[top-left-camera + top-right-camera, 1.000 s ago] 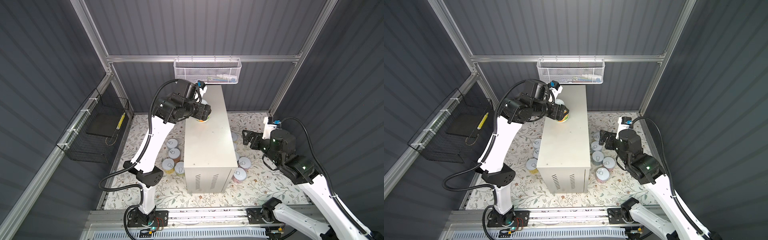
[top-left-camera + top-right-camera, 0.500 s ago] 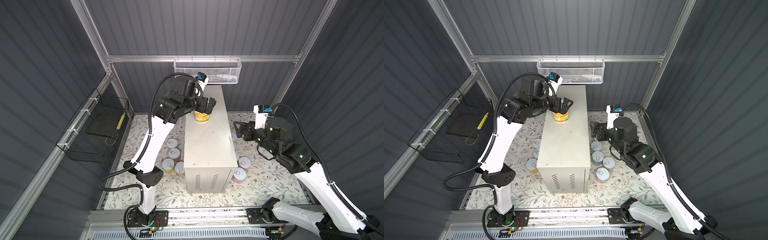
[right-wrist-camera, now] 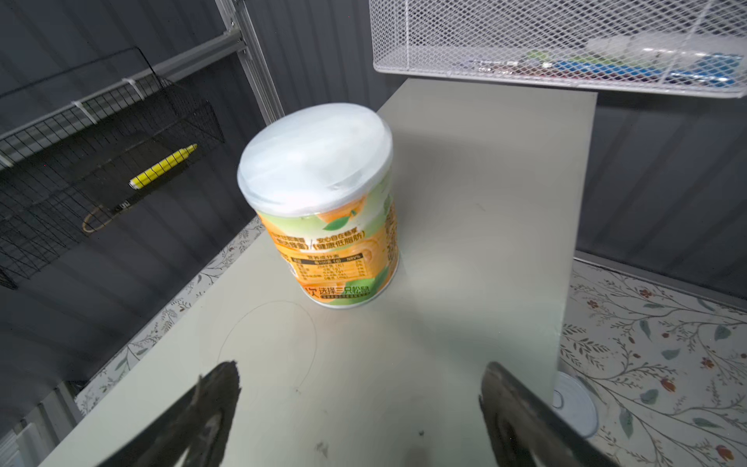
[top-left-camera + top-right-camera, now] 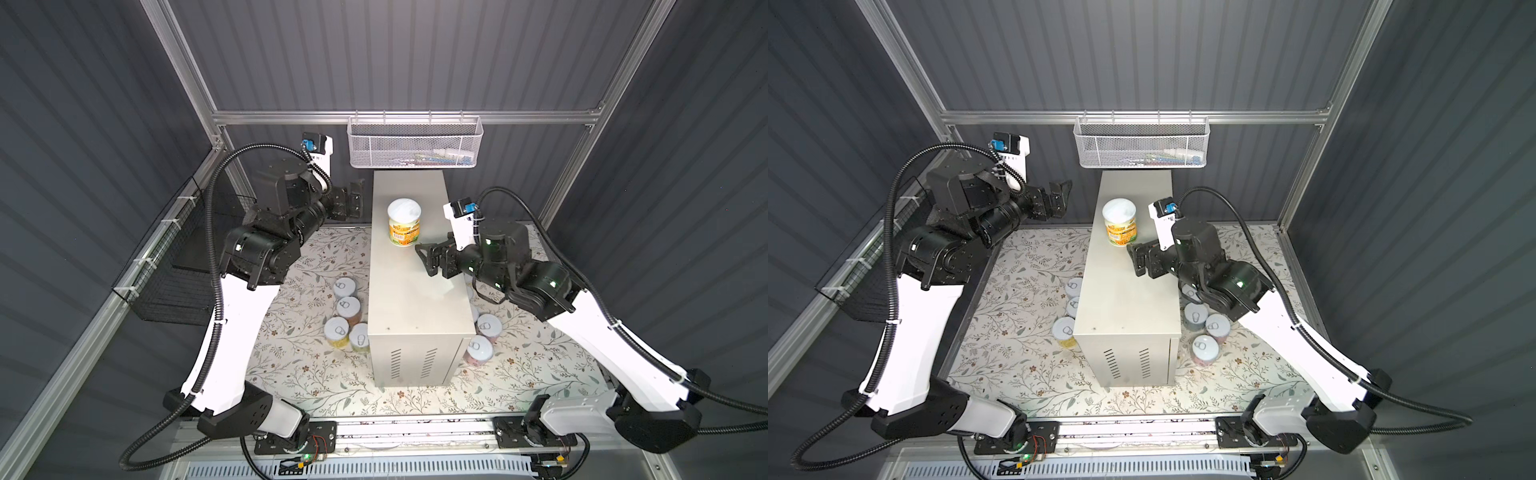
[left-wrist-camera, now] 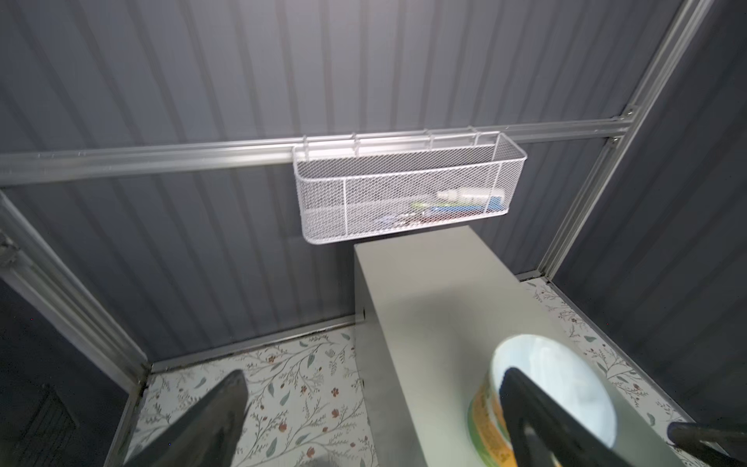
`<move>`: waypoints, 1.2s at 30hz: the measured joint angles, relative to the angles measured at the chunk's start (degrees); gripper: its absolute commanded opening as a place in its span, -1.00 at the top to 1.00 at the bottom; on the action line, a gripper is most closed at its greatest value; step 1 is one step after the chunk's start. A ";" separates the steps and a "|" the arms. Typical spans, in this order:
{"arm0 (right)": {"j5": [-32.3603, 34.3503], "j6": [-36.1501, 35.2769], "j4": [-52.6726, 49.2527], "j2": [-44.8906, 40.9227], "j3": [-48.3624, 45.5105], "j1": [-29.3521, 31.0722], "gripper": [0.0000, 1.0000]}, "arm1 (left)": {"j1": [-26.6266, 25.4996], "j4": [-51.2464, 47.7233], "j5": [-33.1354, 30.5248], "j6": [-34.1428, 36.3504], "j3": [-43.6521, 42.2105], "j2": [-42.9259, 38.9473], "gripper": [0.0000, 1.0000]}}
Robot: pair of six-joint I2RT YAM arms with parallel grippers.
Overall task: Place and organize the canned foods onto the counter
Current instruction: 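Grasp the tall can with the right gripper while the left arm withdraws, then move the tall can with the right gripper toward the wire basket and release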
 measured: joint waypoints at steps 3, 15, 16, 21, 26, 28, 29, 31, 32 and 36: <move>-0.20 -1.14 -0.04 2.91 2.16 -0.02 -0.90 | -0.02 0.87 0.72 -1.33 -5.86 -0.33 -0.94; -0.09 -3.41 -1.09 14.93 13.84 -0.42 -0.88 | 0.42 0.94 1.73 -5.60 -21.64 -5.35 -0.91; 0.02 -3.50 -0.94 15.67 14.10 -0.57 -0.86 | 0.63 1.01 1.73 -5.84 -22.53 -6.29 -0.91; -0.07 -3.93 -0.92 18.56 16.20 -1.73 -0.62 | 1.75 1.75 1.75 -6.97 -27.85 -9.94 -0.85; 0.66 -4.76 -0.46 20.59 18.40 -4.20 -0.49 | 1.90 3.04 1.77 -8.15 -32.96 -11.78 -0.82; 0.96 -5.09 0.68 21.31 18.56 -5.42 -0.47 | 1.90 3.67 1.92 -8.61 -34.25 -12.00 -0.80; 0.98 -5.20 0.98 21.84 19.06 -6.05 -0.46 | 1.90 4.11 1.99 -8.92 -34.93 -12.13 -0.79; 1.01 -5.38 1.60 23.43 20.55 -7.43 -0.44 | 1.90 4.94 2.29 -9.46 -36.48 -12.55 -0.79; 1.11 -5.51 1.97 24.30 21.35 -8.11 -0.43 | 1.90 5.27 2.49 -9.73 -37.09 -12.72 -0.79; 2.01 -5.99 3.87 28.87 25.73 -10.71 -0.39 | 1.90 6.93 3.02 -10.54 -40.39 -13.79 -0.78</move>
